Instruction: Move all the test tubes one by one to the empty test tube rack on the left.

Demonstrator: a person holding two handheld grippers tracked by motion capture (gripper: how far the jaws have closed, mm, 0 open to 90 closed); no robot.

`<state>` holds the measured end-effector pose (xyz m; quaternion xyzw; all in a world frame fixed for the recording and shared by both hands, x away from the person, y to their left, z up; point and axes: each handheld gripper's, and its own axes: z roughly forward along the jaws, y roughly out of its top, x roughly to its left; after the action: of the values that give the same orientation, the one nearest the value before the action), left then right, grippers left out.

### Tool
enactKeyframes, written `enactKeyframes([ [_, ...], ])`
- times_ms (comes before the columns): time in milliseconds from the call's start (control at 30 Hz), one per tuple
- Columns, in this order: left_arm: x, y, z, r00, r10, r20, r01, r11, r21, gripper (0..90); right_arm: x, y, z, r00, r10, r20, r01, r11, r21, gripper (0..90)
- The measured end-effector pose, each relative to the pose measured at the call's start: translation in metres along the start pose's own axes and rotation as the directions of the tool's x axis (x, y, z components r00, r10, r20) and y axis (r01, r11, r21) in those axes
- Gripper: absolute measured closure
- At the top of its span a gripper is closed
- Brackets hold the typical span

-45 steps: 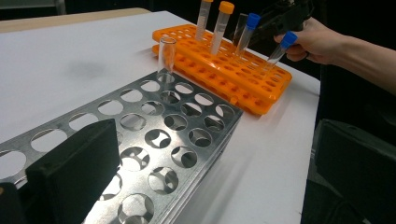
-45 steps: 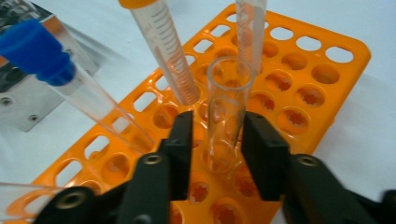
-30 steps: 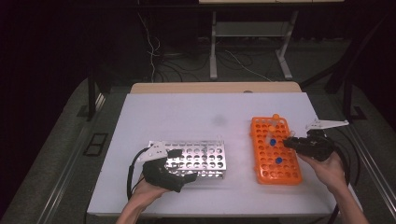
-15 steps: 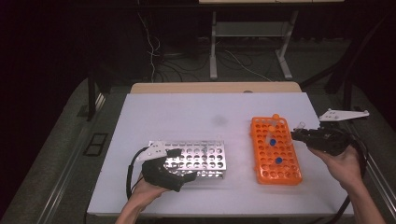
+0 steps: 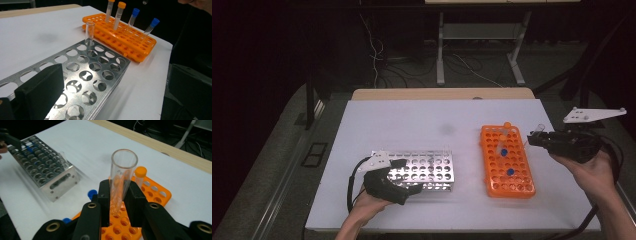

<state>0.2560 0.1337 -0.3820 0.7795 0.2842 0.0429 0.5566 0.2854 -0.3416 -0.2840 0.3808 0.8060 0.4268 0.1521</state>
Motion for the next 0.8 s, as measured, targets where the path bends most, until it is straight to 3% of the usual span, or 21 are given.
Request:
enactKeyframes([
  [333, -0.001, 0.004, 0.0, 1.0, -0.005, 0.003, 0.005, 1.0, -0.001, 0.0, 0.031, 0.019, -0.007, 0.9927, -0.043, -0.112, 0.041, 0.999, -0.021, 75.4],
  [800, -0.011, 0.028, 0.009, 0.9984, 0.029, 0.049, -0.03, 0.9996, 0.004, 0.2, 0.077, 0.026, 0.027, 0.9605, -0.112, -0.255, 0.12, 0.993, 0.017, 75.4],
])
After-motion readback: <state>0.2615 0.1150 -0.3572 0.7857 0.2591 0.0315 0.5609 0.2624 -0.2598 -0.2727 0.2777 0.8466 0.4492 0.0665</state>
